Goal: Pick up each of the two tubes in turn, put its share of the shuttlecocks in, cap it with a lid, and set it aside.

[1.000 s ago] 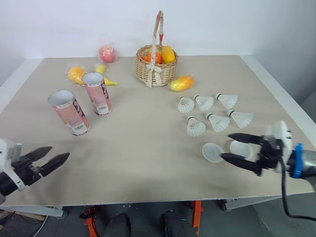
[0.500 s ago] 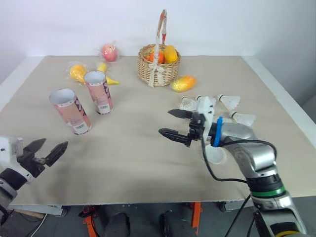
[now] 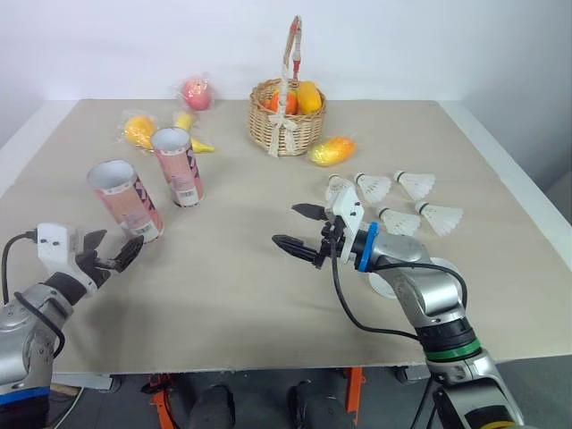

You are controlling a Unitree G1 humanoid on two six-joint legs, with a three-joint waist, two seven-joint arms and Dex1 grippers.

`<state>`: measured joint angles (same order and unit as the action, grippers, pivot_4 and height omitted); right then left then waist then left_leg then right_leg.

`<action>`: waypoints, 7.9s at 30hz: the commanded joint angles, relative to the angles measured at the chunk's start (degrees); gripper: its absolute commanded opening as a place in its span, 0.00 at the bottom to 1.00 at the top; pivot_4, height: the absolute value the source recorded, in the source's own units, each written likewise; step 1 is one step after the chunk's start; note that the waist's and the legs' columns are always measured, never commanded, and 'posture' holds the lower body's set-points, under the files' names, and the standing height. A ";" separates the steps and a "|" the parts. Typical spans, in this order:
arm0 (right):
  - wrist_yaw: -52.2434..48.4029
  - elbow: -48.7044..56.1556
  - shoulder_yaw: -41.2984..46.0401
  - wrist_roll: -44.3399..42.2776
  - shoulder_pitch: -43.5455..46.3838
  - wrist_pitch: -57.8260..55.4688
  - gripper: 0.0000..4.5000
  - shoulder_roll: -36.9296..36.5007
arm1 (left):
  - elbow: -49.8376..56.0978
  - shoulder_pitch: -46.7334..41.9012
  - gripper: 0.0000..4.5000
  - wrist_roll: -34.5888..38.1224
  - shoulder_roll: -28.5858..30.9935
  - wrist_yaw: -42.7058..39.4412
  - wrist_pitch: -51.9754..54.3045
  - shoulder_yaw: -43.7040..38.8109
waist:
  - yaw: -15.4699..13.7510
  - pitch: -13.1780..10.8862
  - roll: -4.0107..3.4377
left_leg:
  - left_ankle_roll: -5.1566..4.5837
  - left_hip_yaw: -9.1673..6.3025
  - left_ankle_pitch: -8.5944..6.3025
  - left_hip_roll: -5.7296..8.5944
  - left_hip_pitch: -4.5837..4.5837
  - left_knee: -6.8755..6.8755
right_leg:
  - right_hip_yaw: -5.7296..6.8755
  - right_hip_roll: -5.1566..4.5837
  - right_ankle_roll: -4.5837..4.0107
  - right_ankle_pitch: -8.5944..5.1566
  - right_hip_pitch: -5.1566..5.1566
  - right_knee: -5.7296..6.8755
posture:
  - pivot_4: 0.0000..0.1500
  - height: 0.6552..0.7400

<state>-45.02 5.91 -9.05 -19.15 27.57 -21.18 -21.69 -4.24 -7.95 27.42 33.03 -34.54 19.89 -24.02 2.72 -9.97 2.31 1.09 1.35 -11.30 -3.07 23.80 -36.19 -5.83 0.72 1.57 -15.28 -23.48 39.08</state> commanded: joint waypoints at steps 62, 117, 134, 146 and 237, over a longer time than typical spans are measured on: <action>37.94 29.55 9.70 -4.50 -17.62 -33.54 1.00 -0.55 | -8.03 -27.33 0.66 -27.02 18.97 -40.06 -14.85 37.45 | -0.28 0.00 -0.26 | -0.20 -1.22 0.22 0.30 0.51 -0.33 | 0.94 -0.10 0.32 -0.28 0.15 0.14 | 1.00 1.00; -13.98 18.57 3.02 0.31 7.41 9.29 0.01 -20.99 | 10.14 -22.77 0.65 -20.22 17.64 -39.27 -2.87 34.71 | -0.15 -0.11 -0.63 | -0.25 -1.40 0.20 0.23 0.65 -0.34 | 1.12 0.00 0.18 -0.31 0.08 0.12 | 1.00 1.00; -21.73 9.92 -5.29 4.37 12.83 16.50 0.01 -15.71 | 11.70 -22.19 0.65 -19.91 18.26 -39.51 -0.81 34.21 | -0.16 -0.11 -0.63 | -0.24 -1.43 0.20 0.24 0.67 -0.37 | 1.16 -0.02 -0.07 -0.18 0.08 0.14 | 1.00 1.00; -19.15 10.14 5.71 -11.21 10.70 1.72 0.70 -15.19 | 12.82 -20.93 0.65 -19.95 18.38 -38.92 -0.12 34.15 | -0.29 -0.11 -0.63 | -0.24 -1.55 0.20 0.27 0.68 -0.38 | 1.26 -0.06 -0.17 -0.13 0.13 0.15 | 1.00 1.00; -26.88 11.99 -6.92 2.08 14.49 12.77 0.57 -14.96 | 17.08 -18.39 0.65 -18.58 19.14 -35.98 4.09 35.79 | -0.16 -0.28 -0.90 | -0.34 -1.52 0.37 0.19 0.48 -0.32 | 1.26 0.04 -0.07 -0.26 0.12 0.41 | 1.00 1.00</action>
<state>-72.04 15.07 -19.05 -14.62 42.04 -7.09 -36.16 12.44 -25.76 9.22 52.19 -70.51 24.62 11.53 2.56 -10.25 1.42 0.75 -0.17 -10.93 -2.87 24.29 -36.52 -4.57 0.75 1.48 -15.54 -23.36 39.48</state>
